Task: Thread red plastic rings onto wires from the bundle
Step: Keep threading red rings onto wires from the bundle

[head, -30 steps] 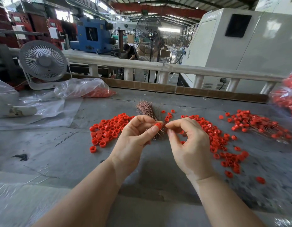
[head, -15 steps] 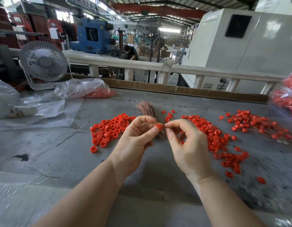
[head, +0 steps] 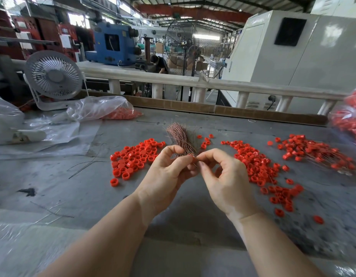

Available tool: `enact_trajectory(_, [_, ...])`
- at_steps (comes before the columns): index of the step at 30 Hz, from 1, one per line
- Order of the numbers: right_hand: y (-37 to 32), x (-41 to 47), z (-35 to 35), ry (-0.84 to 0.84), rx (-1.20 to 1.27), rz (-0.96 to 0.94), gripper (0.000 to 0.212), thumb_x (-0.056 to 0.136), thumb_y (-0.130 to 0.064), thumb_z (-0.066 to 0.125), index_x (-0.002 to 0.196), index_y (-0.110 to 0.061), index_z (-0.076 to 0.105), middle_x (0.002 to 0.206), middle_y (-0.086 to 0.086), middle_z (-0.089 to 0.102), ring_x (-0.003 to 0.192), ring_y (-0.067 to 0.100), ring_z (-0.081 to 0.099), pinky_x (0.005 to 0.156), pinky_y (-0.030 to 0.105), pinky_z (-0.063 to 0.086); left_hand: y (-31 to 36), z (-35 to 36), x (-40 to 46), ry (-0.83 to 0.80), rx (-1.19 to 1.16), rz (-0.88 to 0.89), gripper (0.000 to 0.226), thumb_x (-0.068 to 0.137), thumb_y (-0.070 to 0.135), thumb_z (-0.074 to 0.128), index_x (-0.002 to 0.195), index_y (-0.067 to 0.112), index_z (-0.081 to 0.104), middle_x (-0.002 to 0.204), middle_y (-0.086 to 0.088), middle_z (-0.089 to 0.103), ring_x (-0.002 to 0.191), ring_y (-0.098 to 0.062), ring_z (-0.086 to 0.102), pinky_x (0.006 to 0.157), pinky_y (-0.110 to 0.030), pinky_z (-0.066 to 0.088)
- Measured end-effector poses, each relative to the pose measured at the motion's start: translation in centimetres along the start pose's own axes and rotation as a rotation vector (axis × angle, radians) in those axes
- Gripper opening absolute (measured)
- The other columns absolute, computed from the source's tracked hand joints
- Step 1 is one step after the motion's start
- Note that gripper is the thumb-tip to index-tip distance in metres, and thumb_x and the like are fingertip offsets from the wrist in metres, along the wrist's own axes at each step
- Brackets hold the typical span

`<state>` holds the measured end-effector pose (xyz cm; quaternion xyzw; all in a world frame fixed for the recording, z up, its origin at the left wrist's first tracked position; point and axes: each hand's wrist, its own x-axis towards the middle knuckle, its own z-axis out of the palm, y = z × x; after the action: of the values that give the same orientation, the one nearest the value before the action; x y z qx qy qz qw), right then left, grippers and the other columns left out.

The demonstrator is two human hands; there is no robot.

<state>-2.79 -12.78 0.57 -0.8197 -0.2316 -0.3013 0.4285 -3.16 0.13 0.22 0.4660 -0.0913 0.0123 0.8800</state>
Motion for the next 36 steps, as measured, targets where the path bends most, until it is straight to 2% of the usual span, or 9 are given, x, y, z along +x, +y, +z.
enact_trajectory(5, [0.05,-0.17,-0.04,-0.058,-0.029,0.029,0.013,0.079,-0.006,0.066,0.078,-0.018,0.068,0.067,-0.014,0.061,0.063,0.003,0.053,0.061,0.017,0.04,-0.15,0.05,0.03,0.042,0.049,0.018,0.021,0.088,-0.009,0.047,0.087,0.011,0.043,0.06,-0.005,0.059,0.055,-0.013,0.059,0.062,-0.023,0.055])
enact_trajectory(9, [0.0,-0.22,-0.09,-0.081,-0.073,0.038,0.012,0.079,-0.007,0.068,0.078,-0.019,0.069,0.063,-0.02,0.054,0.062,0.0,0.051,0.058,0.01,0.036,-0.29,0.02,0.01,0.076,0.07,0.021,0.022,0.088,-0.01,0.048,0.085,0.012,0.043,0.062,-0.007,0.059,0.057,-0.013,0.059,0.061,-0.022,0.055])
enact_trajectory(36, [-0.05,-0.22,0.11,-0.09,-0.093,0.048,0.013,0.078,-0.006,0.068,0.077,-0.018,0.069,0.062,-0.02,0.052,0.061,-0.004,0.051,0.057,0.007,0.035,-0.24,-0.59,0.2,0.134,0.175,0.064,0.026,0.086,-0.013,0.049,0.083,0.012,0.042,0.057,-0.003,0.061,0.054,-0.014,0.059,0.06,-0.024,0.055])
